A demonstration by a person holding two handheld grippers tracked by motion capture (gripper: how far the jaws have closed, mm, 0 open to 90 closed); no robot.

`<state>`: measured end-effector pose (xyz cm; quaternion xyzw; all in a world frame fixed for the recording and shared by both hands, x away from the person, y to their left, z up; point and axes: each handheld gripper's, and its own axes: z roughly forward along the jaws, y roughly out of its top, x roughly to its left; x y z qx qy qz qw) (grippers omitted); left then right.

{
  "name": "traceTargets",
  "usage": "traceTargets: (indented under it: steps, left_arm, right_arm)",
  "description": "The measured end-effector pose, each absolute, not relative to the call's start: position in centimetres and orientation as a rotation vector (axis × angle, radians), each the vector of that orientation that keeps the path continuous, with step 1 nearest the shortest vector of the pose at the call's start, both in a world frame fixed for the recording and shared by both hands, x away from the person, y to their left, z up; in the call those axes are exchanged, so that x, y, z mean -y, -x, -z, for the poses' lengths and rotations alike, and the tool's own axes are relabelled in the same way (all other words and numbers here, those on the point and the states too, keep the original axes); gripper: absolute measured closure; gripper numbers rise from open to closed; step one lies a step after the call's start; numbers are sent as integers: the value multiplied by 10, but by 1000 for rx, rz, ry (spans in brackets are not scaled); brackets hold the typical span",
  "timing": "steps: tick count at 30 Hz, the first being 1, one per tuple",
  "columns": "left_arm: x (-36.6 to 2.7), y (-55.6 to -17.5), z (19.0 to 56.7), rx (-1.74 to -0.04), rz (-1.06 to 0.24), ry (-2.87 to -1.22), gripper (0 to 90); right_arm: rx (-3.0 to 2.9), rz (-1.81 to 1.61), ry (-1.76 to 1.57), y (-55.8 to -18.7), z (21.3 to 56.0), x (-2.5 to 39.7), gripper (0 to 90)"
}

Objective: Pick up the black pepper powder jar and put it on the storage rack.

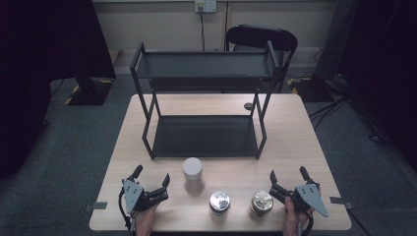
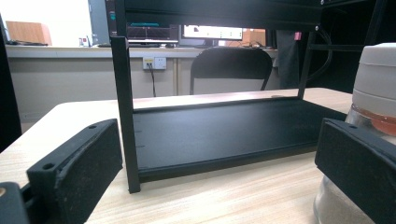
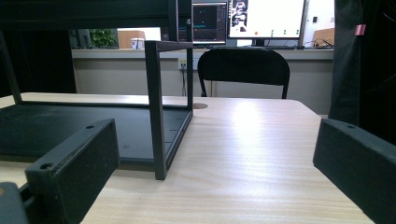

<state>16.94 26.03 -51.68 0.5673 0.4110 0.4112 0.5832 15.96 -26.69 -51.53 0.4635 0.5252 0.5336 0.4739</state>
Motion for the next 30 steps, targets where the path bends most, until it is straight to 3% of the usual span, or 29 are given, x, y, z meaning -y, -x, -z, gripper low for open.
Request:
traceTargets:
  steps: [30]
  left_arm:
    - [-256,-170,514,-981,-972,-1335,0]
  right_arm:
    - [-1288,-1305,-1134,-160,515,267,0]
